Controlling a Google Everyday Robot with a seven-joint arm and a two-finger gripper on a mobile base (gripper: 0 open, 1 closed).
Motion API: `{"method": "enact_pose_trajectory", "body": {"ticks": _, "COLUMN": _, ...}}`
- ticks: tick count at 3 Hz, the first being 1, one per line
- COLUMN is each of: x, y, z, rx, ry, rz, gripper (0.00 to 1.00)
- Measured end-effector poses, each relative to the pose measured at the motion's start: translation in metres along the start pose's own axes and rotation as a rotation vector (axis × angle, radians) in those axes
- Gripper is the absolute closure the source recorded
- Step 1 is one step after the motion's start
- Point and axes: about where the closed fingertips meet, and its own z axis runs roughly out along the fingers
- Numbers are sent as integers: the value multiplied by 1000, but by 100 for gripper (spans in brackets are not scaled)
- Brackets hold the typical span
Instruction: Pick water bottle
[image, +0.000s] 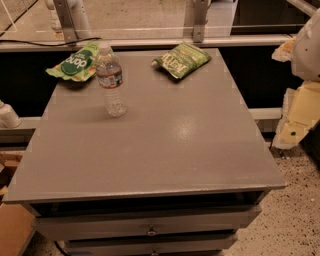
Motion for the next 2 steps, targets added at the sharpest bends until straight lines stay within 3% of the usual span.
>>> {"method": "enact_pose_trajectory", "body": {"ticks": 1, "x": 0, "y": 0, "z": 0, "rx": 0, "ry": 0, "rz": 0, "gripper": 0}}
{"method": "enact_pose_trajectory", "body": {"ticks": 2, "x": -2, "y": -7, "z": 9, "rx": -5, "ry": -55, "rz": 33, "gripper": 0}}
